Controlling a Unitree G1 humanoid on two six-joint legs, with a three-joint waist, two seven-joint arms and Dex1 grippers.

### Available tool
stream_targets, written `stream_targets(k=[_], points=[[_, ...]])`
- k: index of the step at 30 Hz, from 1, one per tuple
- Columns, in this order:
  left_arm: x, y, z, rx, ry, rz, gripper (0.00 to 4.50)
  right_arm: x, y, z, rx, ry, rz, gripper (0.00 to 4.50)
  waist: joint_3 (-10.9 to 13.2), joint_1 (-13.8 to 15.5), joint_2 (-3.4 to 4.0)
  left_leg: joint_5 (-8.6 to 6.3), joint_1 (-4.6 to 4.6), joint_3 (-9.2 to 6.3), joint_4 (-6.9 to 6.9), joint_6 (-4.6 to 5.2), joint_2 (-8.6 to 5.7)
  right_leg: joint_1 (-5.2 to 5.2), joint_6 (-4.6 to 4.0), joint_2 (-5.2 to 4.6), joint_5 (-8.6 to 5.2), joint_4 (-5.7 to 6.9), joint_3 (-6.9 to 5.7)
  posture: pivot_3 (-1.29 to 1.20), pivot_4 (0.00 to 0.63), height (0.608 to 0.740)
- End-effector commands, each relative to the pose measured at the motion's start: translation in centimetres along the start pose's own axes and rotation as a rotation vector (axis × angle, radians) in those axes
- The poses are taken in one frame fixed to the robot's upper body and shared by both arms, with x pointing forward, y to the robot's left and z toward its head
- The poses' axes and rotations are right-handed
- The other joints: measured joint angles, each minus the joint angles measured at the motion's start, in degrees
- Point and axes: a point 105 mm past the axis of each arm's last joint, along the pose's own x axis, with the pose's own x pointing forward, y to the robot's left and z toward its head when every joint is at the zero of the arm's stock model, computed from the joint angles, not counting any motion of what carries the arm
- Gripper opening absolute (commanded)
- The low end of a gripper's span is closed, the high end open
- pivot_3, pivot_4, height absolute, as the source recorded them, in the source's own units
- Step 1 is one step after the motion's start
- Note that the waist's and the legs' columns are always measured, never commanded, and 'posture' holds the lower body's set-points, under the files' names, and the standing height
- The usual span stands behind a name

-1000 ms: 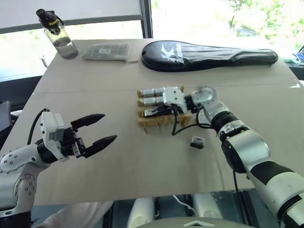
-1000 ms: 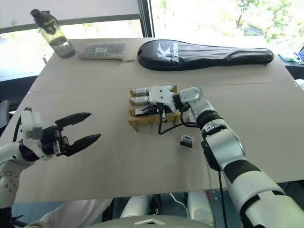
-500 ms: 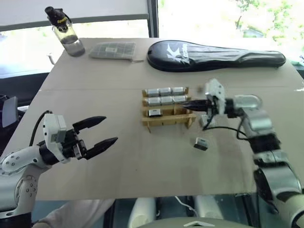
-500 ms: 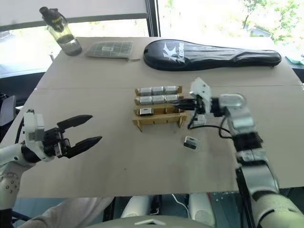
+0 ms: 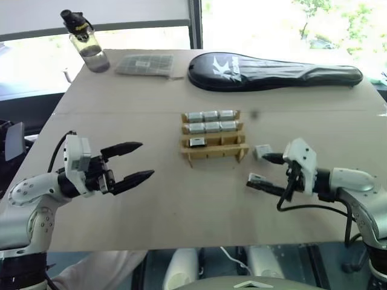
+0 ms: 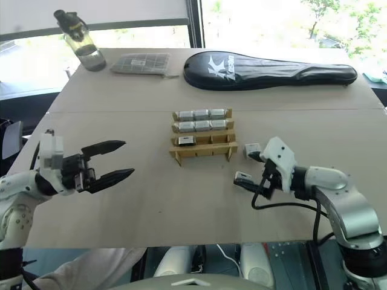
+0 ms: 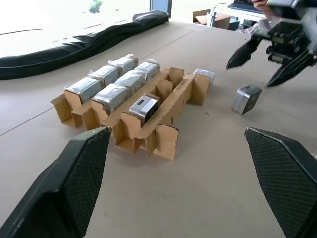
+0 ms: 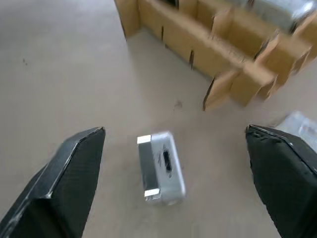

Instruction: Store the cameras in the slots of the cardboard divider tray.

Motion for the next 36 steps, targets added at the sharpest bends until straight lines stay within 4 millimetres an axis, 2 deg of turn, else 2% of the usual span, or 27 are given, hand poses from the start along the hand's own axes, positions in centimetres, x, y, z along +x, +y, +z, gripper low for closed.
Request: stream_targets(k=[1, 11, 12, 14, 15, 16, 20, 24, 29, 32, 35, 36], points=[[0.0, 0.2, 0.8, 0.055, 0.012, -0.031, 4.50, 0.3, 0.4, 0.3, -0.022, 0.004, 0.002, 4.21, 0.02, 0.08, -0.08, 0.00, -0.01, 0.01, 0.00, 0.00, 0.00, 0.00, 0.01, 0.05, 0.00, 0.00, 0.01, 0.00, 0.150, 0.740], [-0.3, -0.5, 1.4, 0.096, 0.005, -0.100, 4.50, 0.4, -0.1, -0.6, -0.017, 0.033, -0.015, 4.21, 0.03, 0.19, -0.27, 0.01, 0.01, 0.17, 0.06, 0.01, 0.03, 0.00, 0.28, 0.44, 0.10, -0.01, -0.03, 0.00, 0.150, 0.740], [-0.3, -0.7, 1.5, 0.100, 0.005, -0.117, 4.50, 0.4, -0.1, -0.6, -0.017, 0.033, -0.014, 3.83, 0.03, 0.19, -0.29, 0.01, 0.01, 0.17, 0.06, 0.01, 0.03, 0.00, 0.28, 0.45, 0.10, -0.01, -0.03, 0.00, 0.150, 0.740], [-0.4, -0.9, 1.5, 0.104, 0.006, -0.140, 4.50, 0.3, -0.2, -0.6, -0.016, 0.033, -0.014, 3.42, 0.03, 0.19, -0.30, 0.01, 0.03, 0.18, 0.06, 0.00, 0.07, 0.00, 0.28, 0.49, 0.10, -0.01, -0.03, 0.00, 0.150, 0.740], [-0.5, -1.0, 1.4, 0.108, 0.013, -0.154, 4.50, 0.3, -0.3, -0.6, -0.015, 0.032, -0.016, 2.92, 0.04, 0.19, -0.30, 0.01, 0.03, 0.18, 0.06, 0.00, 0.07, 0.00, 0.28, 0.51, 0.10, -0.01, -0.02, 0.00, 0.150, 0.740], [-0.6, -1.3, 1.3, 0.111, 0.027, -0.183, 4.50, 0.3, -0.3, -0.6, -0.016, 0.031, -0.016, 2.65, 0.03, 0.19, -0.30, 0.01, 0.04, 0.18, 0.06, 0.00, 0.08, 0.00, 0.28, 0.51, 0.10, -0.01, -0.02, 0.00, 0.150, 0.740], [-0.8, -2.4, 1.1, 0.099, 0.051, -0.296, 4.50, 0.2, -0.5, -0.5, -0.019, 0.030, -0.017, 0.74, 0.03, 0.19, -0.32, 0.01, 0.06, 0.23, 0.07, 0.00, 0.09, 0.00, 0.28, 0.54, 0.10, -0.01, 0.01, 0.00, 0.150, 0.740], [-1.0, -3.2, 1.2, 0.089, 0.060, -0.381, 4.50, 0.0, -0.6, -0.5, -0.018, 0.031, -0.017, 0.68, 0.03, 0.20, -0.33, 0.01, 0.06, 0.25, 0.10, 0.00, 0.09, 0.00, 0.28, 0.54, 0.10, 0.00, 0.03, 0.00, 0.150, 0.740], [-1.1, -3.3, 1.3, 0.090, 0.071, -0.404, 4.50, -0.2, -0.4, -0.1, -0.024, 0.027, -0.004, 0.68, 0.03, 0.21, -0.34, 0.01, 0.06, 0.25, 0.11, 0.00, 0.09, 0.00, 0.29, 0.54, 0.10, 0.00, 0.03, 0.00, 0.150, 0.740], [-1.2, -3.4, 1.4, 0.088, 0.080, -0.418, 4.50, 0.3, -0.7, 2.4, -0.081, -0.026, 0.022, 0.68, 0.05, -0.01, -0.35, 0.01, 0.06, 0.27, 0.13, 0.01, 0.09, 0.00, 0.29, 0.55, 0.10, 0.01, 0.06, 0.00, 0.150, 0.740], [-1.3, -3.2, 1.4, 0.096, 0.087, -0.421, 4.50, 1.2, -1.5, 5.6, -0.174, -0.091, 0.039, 0.68, 0.06, -0.09, -0.36, 0.00, 0.14, 0.34, 0.15, 0.02, 0.12, 0.00, 0.28, 0.58, 0.10, 0.07, 0.15, 0.00, 0.150, 0.740], [-1.3, -3.1, 1.4, 0.101, 0.091, -0.421, 4.50, 1.8, -2.0, 7.3, -0.218, -0.130, 0.048, 0.68, 0.06, -0.04, -0.37, -0.01, 0.16, 0.34, 0.15, 0.04, 0.12, 0.00, 0.28, 0.60, 0.09, 0.10, 0.15, 0.00, 0.150, 0.740]])
